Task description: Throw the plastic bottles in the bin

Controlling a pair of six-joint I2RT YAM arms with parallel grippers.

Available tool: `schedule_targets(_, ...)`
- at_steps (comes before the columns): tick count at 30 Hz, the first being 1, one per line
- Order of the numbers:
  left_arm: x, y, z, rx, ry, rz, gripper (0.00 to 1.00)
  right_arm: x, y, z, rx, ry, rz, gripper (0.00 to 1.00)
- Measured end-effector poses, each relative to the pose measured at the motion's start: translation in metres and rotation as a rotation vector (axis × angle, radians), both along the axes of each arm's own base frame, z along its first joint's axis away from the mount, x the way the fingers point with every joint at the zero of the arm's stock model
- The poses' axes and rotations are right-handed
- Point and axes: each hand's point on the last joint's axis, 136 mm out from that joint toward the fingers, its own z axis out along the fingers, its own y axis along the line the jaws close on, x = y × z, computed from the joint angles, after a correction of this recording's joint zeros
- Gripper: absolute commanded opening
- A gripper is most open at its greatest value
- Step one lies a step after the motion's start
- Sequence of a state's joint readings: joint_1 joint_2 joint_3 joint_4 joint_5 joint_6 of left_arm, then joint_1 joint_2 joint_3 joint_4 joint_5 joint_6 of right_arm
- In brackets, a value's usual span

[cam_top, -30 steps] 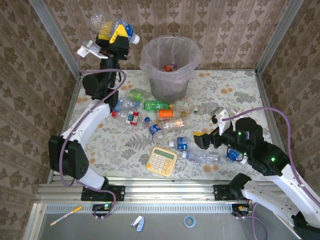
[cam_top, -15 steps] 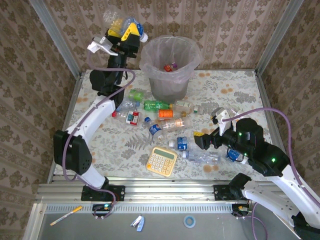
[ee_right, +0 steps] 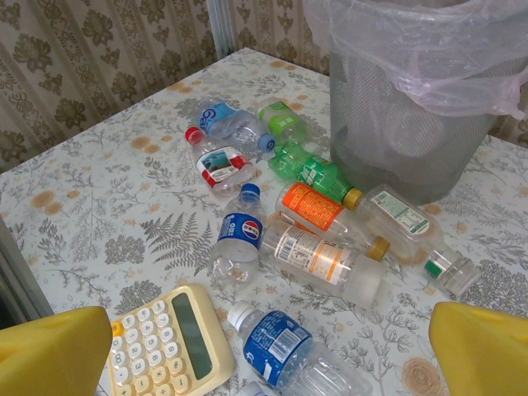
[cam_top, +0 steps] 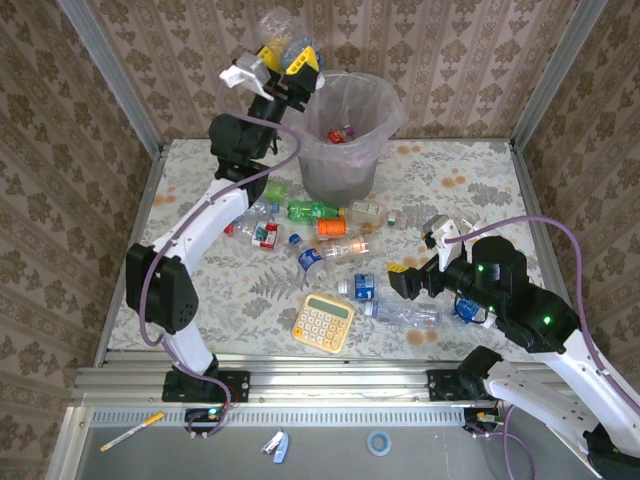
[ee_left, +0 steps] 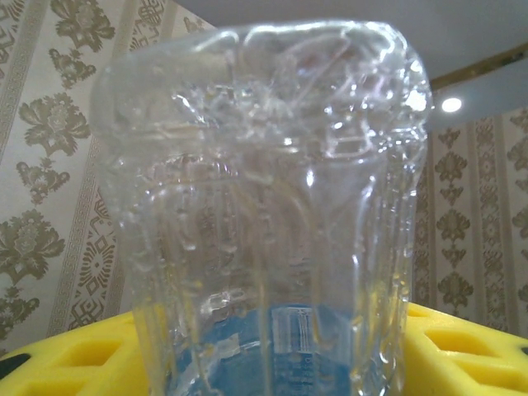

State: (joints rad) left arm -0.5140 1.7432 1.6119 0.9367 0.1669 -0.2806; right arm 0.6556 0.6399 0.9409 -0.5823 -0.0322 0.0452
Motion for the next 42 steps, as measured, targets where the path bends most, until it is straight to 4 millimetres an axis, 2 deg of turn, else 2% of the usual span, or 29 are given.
schedule_targets(4,0.019,-0.021,-0.004,0.088,0.037,0.026,0.59,-0.001,0.0,0.001,0.001,-0.003,0.0,1.0)
schedule_targets(7,0.046,-0.046,-0.011,0.179,0.102,0.056,0.63,-0.001,-0.001,0.001,0.001,-0.003,0.0,1.0)
schedule_targets(9,0.067,-0.062,-0.018,0.235,0.154,0.081,0.7,-0.002,-0.002,0.001,0.001,-0.004,-0.002,1.0)
schedule_targets(11,0.092,-0.078,-0.034,0.306,0.22,0.108,0.94,-0.004,-0.004,0.001,0.001,-0.004,-0.003,1.0)
schedule_targets(12,0.102,-0.084,-0.044,0.334,0.253,0.116,0.99,-0.005,-0.004,0.001,0.001,-0.005,-0.003,1.0)
schedule_targets(14,0.123,-0.093,-0.072,0.397,0.338,0.136,1.0,-0.006,-0.006,0.0,-0.001,-0.002,-0.003,1.0)
schedule_targets(16,0.134,-0.097,-0.103,0.458,0.422,0.155,1.0,-0.007,-0.006,0.001,0.0,-0.003,-0.003,1.0)
schedule_targets(18,0.136,-0.098,-0.129,0.522,0.499,0.166,1.0,-0.007,-0.006,0.0,0.0,-0.001,-0.004,1.0)
schedule_targets(21,0.126,-0.095,-0.136,0.56,0.545,0.163,1.0,-0.007,-0.007,-0.001,-0.001,0.004,-0.005,1.0)
schedule_targets(22,0.118,-0.091,-0.133,0.57,0.556,0.159,1.0,-0.007,-0.007,-0.001,0.0,0.005,-0.006,1.0)
schedule_targets(24,0.102,-0.081,-0.113,0.562,0.546,0.159,1.0,-0.007,-0.007,-0.002,0.0,0.009,-0.008,1.0)
schedule_targets(30,0.028,-0.034,0.008,0.423,0.371,0.169,1.0,-0.006,-0.007,-0.006,-0.006,0.031,-0.019,1.0)
schedule_targets(32,0.004,-0.022,0.036,0.383,0.317,0.165,1.0,-0.005,-0.007,-0.008,-0.003,0.041,-0.026,1.0)
schedule_targets(34,-0.016,-0.015,0.055,0.356,0.275,0.153,1.0,-0.005,-0.008,-0.008,0.001,0.048,-0.035,1.0)
schedule_targets(37,-0.034,-0.013,0.066,0.344,0.245,0.132,1.0,-0.005,-0.009,-0.009,0.006,0.058,-0.042,1.0)
schedule_targets(42,-0.043,-0.024,0.047,0.394,0.257,0.1,1.0,-0.006,-0.011,-0.012,0.005,0.082,-0.056,1.0)
